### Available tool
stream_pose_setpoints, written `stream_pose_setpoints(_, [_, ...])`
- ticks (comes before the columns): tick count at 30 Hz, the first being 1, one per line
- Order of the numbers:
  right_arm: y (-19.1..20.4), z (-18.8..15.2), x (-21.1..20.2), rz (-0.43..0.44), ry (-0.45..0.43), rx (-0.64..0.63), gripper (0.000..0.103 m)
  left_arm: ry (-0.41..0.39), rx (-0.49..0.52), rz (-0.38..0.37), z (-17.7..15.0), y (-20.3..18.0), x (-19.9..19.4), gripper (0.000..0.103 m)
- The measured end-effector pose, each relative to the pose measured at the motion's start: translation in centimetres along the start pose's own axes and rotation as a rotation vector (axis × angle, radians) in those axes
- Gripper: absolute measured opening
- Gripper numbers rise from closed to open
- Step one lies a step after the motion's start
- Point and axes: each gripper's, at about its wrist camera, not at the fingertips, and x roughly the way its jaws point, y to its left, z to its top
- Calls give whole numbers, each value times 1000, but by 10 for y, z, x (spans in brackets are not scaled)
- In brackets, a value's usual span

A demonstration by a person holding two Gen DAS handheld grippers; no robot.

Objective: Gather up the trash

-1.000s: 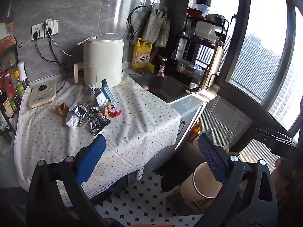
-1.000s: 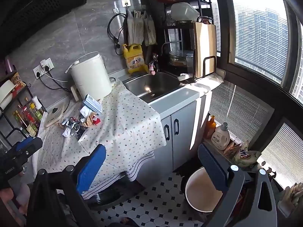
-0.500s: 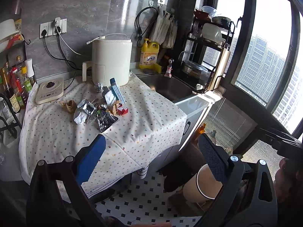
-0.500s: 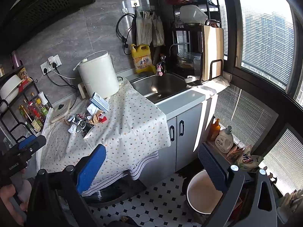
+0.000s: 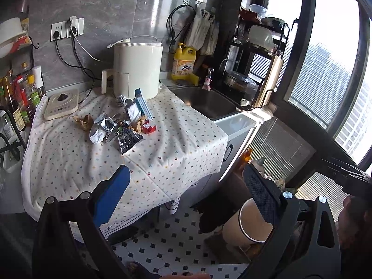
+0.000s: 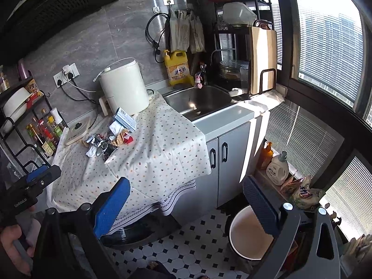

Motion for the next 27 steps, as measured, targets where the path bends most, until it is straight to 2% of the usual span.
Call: stream_pose_setpoints(27, [-3,-1,-2,-1,2,9,95,1,4,2,-2,-9,3,97])
